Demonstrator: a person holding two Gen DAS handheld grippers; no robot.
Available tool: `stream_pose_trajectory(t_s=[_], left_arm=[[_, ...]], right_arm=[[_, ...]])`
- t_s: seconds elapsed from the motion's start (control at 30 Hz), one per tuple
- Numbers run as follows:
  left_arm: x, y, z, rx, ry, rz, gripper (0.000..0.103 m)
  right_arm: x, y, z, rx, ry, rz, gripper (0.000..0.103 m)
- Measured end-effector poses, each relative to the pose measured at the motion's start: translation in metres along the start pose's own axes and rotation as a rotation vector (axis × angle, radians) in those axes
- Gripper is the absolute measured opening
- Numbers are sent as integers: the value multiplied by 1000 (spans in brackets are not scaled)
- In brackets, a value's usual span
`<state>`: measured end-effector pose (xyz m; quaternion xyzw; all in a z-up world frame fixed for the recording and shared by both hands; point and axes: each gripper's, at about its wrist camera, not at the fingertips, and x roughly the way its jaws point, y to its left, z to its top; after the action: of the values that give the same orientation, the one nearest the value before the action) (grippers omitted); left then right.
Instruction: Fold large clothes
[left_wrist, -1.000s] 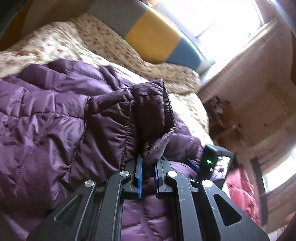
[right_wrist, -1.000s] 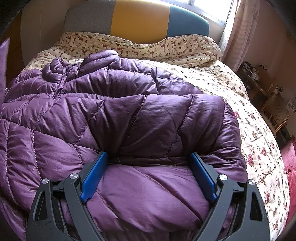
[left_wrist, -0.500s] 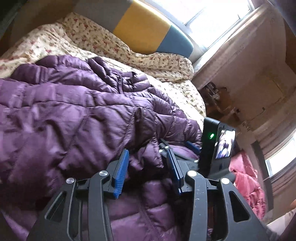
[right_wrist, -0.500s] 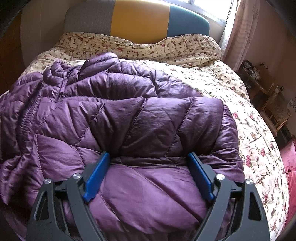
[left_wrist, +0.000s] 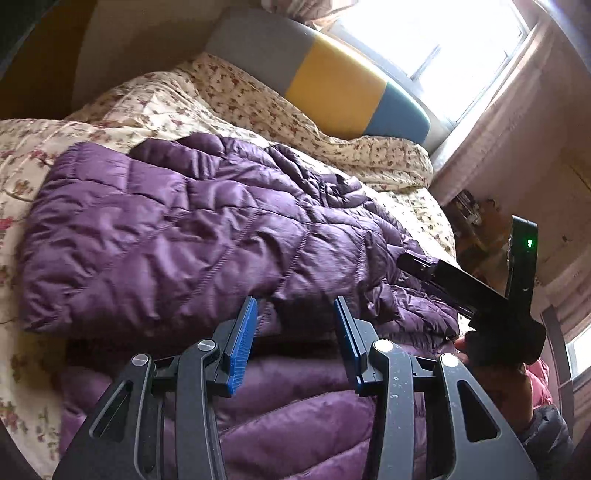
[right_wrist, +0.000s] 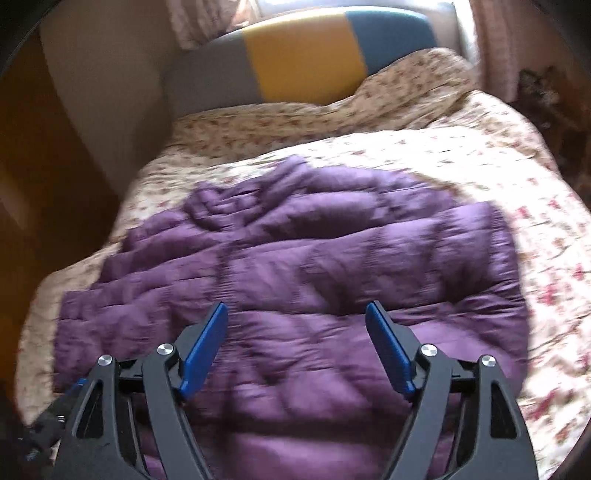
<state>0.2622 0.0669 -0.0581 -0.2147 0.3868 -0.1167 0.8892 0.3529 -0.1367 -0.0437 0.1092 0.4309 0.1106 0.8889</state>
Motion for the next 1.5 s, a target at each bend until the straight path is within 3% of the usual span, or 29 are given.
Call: stream_pose_trajectory(t_s=[0.1,0.17,0.27,0.57,0.77,1.0,1.23,1.3,1.37,1.47,1.5], left_arm=[[-8,6,1,-4,-16,7,42],[-13,12,2,-12,-30,11,42],[-19,22,5,-25,-49,22,42],[-28,53,31,-111,-126,72,42],[-12,55,41,-74,-113,127,42],[33,59,28,8,34,246,42],[38,63,19,-2,43,256,42],[30,57,21,3,33,263,48],[16,48,24,26,-19,287,70],[4,35,33,63,-67,291,71],[2,32,35,73,-75,294,71]], right_arm=[[13,21,-3,-33,53,30,67],[21,28,-7,-48,82,43,31],[20,36,-11,-98,65,-1,3],[4,-9,-4,-109,-23,-263,1],[1,-46,-3,-84,-11,-399,1],[17,-66,-12,-85,26,-458,0],[29,-74,-19,-70,29,-450,0],[26,-72,-19,-80,29,-449,1],[22,-69,-16,-99,28,-461,5],[9,-65,-10,-94,-12,-473,21],[3,-61,-9,-100,-36,-478,34]])
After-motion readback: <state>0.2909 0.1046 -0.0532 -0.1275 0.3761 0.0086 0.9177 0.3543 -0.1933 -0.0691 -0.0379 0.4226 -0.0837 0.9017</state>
